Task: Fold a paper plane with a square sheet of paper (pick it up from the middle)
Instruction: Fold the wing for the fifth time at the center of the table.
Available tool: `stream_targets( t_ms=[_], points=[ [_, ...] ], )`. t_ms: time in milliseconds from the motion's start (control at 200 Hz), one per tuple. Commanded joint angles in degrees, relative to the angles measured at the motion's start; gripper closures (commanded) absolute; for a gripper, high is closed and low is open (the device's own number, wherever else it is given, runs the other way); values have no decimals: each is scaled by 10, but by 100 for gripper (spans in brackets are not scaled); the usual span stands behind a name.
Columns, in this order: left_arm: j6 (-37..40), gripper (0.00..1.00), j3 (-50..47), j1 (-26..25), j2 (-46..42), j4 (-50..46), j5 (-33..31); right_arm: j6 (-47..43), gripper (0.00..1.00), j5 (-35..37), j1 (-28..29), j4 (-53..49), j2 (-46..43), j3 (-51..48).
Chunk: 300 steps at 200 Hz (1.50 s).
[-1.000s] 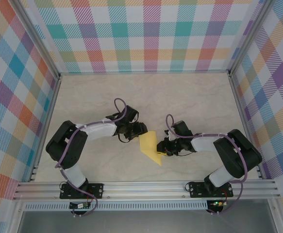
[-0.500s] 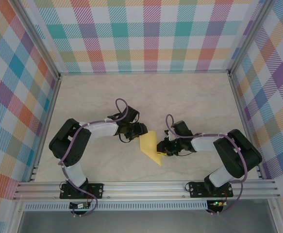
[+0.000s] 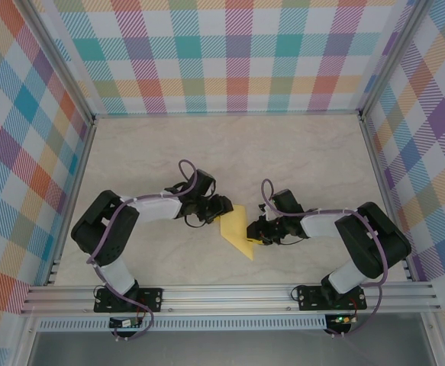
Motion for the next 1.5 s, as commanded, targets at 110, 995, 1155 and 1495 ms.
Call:
stream_targets(
  t_ms=[110, 995, 1155, 1495],
  points=[
    [-52, 55, -43, 9, -32, 71, 55, -15, 77, 66, 0, -15, 42, -16],
    [-3, 53, -49, 8, -37, -7, 39, -13, 78, 62, -3, 1, 53, -17],
    [-7, 52, -57, 7, -41, -15, 36, -12, 79, 57, -6, 10, 62, -21],
    [-10, 52, -56, 1, -25, 2, 61, -12, 79, 56, -7, 13, 66, -21]
  ],
)
